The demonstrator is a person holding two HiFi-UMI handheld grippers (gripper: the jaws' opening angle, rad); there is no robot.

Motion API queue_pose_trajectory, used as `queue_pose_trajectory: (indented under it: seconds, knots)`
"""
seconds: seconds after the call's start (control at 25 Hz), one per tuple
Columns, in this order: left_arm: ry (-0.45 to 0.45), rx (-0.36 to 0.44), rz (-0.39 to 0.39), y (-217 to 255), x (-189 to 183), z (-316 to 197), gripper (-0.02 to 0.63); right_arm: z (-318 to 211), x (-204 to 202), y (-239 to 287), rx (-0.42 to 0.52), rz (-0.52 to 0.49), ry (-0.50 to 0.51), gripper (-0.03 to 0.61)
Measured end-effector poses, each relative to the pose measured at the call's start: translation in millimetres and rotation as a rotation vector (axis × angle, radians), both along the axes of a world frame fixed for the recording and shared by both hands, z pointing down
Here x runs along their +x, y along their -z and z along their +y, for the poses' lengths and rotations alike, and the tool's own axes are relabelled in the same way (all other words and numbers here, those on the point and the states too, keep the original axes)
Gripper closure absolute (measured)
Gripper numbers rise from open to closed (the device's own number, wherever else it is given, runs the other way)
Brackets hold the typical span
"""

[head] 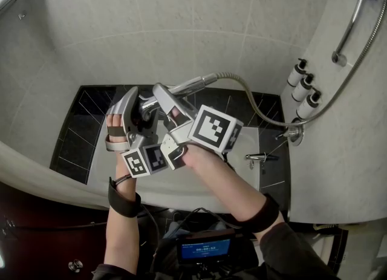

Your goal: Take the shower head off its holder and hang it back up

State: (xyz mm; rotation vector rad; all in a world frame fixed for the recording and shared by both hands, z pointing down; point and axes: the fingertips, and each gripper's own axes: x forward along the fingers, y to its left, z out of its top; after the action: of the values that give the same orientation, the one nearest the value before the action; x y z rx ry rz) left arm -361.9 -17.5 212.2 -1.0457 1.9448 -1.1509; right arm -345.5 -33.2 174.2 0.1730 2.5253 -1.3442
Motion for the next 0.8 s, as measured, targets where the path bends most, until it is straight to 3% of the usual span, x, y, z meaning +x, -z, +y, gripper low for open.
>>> queue_pose_trajectory:
  seconds: [0.36,0.6,0.72,0.8]
  knots:
    - [-0.001,0.000,0.046,4,-11,-4,0.268,-10,16,-8,0.166,0.032,-0.037,0.357]
    - [-0.005,0.023,0.044,22,-17,-12,0.272,-34,47,-35,0.281,0.108,-0.122,0.377]
    - [-0.012,0.022,0.023,32,-18,-18,0.272,-57,67,-56,0.389,0.175,-0.191,0.427]
    - [-0.019,0.012,0.007,39,-18,-24,0.272,-78,82,-69,0.512,0.254,-0.269,0.546]
